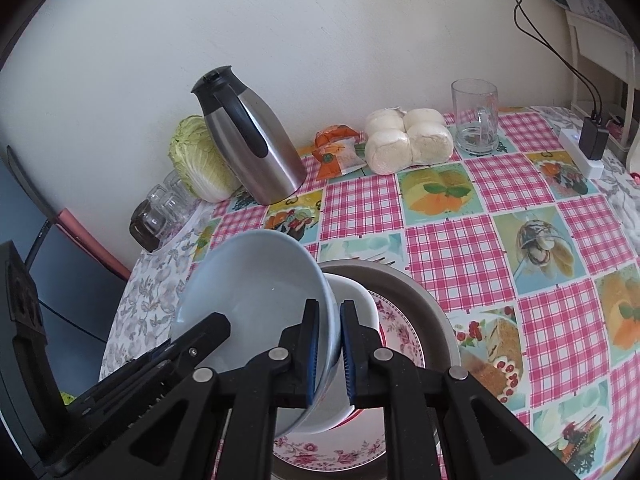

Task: Organize plates and bowls
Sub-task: 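Lower the pale blue bowl into the stacked bowls and open the right gripper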

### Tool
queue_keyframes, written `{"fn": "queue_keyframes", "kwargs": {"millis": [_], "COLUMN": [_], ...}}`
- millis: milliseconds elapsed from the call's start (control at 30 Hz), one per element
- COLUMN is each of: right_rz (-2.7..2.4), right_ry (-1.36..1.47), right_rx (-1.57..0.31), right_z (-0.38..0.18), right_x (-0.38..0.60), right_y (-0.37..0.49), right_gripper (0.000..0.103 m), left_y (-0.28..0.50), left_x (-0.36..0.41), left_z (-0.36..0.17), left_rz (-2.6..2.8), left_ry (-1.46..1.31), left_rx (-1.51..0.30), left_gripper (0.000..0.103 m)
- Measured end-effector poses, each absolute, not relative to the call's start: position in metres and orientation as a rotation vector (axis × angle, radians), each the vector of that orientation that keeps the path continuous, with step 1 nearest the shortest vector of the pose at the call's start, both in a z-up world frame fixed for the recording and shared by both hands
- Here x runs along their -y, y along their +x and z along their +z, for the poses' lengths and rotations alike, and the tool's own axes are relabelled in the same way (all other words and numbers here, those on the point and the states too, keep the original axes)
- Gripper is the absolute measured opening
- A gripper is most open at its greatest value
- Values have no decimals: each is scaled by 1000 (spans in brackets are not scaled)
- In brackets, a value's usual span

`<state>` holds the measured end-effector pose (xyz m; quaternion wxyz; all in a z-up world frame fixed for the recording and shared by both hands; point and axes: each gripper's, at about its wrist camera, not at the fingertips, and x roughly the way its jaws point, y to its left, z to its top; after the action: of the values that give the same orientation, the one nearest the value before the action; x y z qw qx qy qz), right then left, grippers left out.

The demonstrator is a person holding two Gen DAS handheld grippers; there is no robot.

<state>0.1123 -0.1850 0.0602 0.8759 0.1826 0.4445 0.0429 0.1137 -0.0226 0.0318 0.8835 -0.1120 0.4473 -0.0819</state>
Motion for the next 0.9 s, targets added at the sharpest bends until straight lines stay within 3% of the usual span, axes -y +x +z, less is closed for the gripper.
{"fn": "queue_keyframes", "kwargs": {"millis": [100,533,900], "right_rz": [60,74,142], "right_ry": [352,403,496], "right_rx": [-927,-888,-911], "right_z": [60,64,46], "right_x": [185,203,210], "right_y": [112,109,114], "right_gripper": [23,23,14], "left_y": [114,116,116], "left_x": [21,11,1], "left_z": [32,29,28], "left_rz": [-179,-149,-130], "left_ry": [-242,-268,-318], "left_rx": [-925,-935,-930], "left_gripper": [18,18,22]}}
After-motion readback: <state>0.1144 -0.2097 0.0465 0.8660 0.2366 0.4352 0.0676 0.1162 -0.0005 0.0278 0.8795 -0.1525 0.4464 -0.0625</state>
